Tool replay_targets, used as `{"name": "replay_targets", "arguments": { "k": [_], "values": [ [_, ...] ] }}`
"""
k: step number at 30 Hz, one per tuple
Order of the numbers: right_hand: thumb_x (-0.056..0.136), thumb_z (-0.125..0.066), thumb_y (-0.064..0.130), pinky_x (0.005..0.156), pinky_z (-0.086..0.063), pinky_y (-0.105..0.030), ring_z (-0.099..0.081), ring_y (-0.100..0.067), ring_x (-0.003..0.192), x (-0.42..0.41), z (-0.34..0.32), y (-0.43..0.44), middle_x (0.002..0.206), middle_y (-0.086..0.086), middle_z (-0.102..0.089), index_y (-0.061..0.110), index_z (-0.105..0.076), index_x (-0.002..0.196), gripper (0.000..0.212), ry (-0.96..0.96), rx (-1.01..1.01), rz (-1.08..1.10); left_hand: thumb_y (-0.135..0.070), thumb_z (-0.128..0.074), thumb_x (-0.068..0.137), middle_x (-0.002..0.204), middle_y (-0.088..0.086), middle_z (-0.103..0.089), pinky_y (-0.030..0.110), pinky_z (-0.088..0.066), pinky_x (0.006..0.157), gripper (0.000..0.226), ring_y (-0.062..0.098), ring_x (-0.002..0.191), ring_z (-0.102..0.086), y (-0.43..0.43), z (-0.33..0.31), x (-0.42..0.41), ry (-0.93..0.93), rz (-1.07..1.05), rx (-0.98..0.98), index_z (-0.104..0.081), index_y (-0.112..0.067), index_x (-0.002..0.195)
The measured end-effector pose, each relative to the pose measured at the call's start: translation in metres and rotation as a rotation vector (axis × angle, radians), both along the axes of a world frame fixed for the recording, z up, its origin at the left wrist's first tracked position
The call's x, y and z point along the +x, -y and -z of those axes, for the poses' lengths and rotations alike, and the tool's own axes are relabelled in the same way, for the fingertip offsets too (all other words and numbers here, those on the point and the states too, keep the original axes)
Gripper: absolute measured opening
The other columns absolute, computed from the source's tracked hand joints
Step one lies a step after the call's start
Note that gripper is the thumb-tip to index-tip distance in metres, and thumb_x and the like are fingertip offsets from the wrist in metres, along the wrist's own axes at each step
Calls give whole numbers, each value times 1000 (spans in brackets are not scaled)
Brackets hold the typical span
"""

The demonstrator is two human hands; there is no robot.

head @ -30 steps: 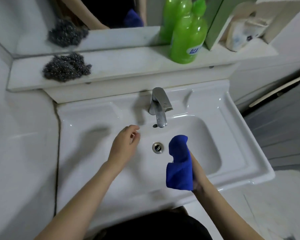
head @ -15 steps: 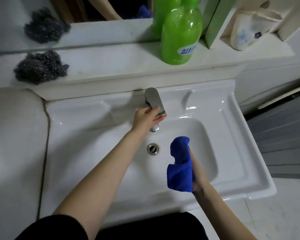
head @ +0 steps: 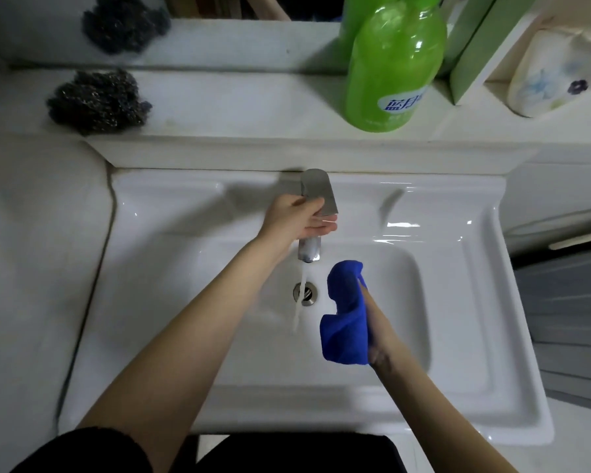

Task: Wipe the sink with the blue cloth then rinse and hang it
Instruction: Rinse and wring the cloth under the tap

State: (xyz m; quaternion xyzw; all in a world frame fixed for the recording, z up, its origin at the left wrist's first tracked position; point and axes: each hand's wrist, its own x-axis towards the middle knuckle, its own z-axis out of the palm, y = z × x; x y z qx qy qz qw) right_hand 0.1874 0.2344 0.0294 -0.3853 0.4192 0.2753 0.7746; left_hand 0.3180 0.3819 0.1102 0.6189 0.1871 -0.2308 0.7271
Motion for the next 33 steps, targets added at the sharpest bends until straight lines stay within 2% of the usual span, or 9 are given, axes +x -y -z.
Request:
{"name": "replay_targets", "arguments": {
  "k": [3, 9, 13, 15, 18, 24, 28, 31, 33],
  "values": [
    [92, -61, 43, 43, -42, -20, -47, -8, 42, 15, 16, -12, 57, 8, -53, 35, -65, 82, 13, 12, 46, 39, -19, -53, 95, 76, 19, -74, 29, -59, 63, 26, 27, 66, -72, -22, 13, -10, 54, -49, 116, -65, 4, 96],
    [90, -65, 43, 67, -47, -27, -58, -14, 67, 40, 65, -45, 89, 1, -69, 22, -68, 109, 29, 34, -36, -42, -11, -51, 93, 71, 13, -68, 26, -54, 62, 21, 21, 62, -65, -74, 105, -69, -39, -355, 254, -68, 1, 97],
    [94, -63, 31, 62, -50, -28, -59, -20, 63, 49, 82, -64, 74, -8, -63, 9, -64, 94, 23, 101, -192, -189, -30, -51, 98, 107, 14, -71, 38, -54, 88, 29, 27, 94, -67, -69, 161, -84, -310, -273, 34, -64, -8, 112],
    [93, -64, 37, 64, -50, -32, -54, -26, 66, 52, 81, -77, 76, -14, -57, 7, -59, 87, 31, 165, -334, -233, -46, -45, 98, 102, 6, -71, 37, -51, 88, 42, 23, 93, -65, -57, 170, -78, -373, -250, -135, -66, -13, 112],
    [94, -61, 39, 60, -49, -31, -56, -22, 63, 51, 79, -87, 69, -6, -56, 7, -50, 86, 34, 323, -471, -276, -52, -47, 95, 93, 5, -69, 36, -50, 92, 45, 20, 92, -64, -39, 173, -71, -291, -186, -303, -69, -15, 105],
    [94, -49, 9, 57, -40, -23, -42, -4, 51, 51, 88, -65, 57, 10, -46, 20, -42, 71, 27, 492, -751, -373, -27, -61, 93, 93, 6, -73, 31, -56, 82, 21, 18, 89, -71, -26, 166, -73, -4, -104, -31, -67, -12, 106],
    [101, -44, 17, 68, -47, -26, -52, -9, 65, 39, 81, -64, 71, 9, -55, 27, -52, 86, 20, 622, -719, -341, -31, -67, 85, 108, 10, -72, 42, -53, 98, 35, 26, 105, -69, -34, 166, -70, -18, -10, -53, -64, -16, 117],
    [103, -44, 16, 68, -45, -11, -54, 7, 69, 38, 78, -67, 91, 6, -49, 11, -48, 99, 7, 621, -745, -264, -29, -65, 88, 97, 0, -73, 29, -54, 84, 24, 14, 95, -70, -36, 158, -65, 17, 47, 51, -67, -19, 109],
    [104, -43, 18, 70, -44, -14, -53, 9, 71, 43, 78, -62, 93, 4, -50, 10, -51, 99, 12, 630, -800, -244, -32, -68, 87, 87, -8, -72, 21, -50, 76, 16, 5, 83, -68, -39, 156, -64, 13, 106, 144, -67, -21, 99]
  ]
}}
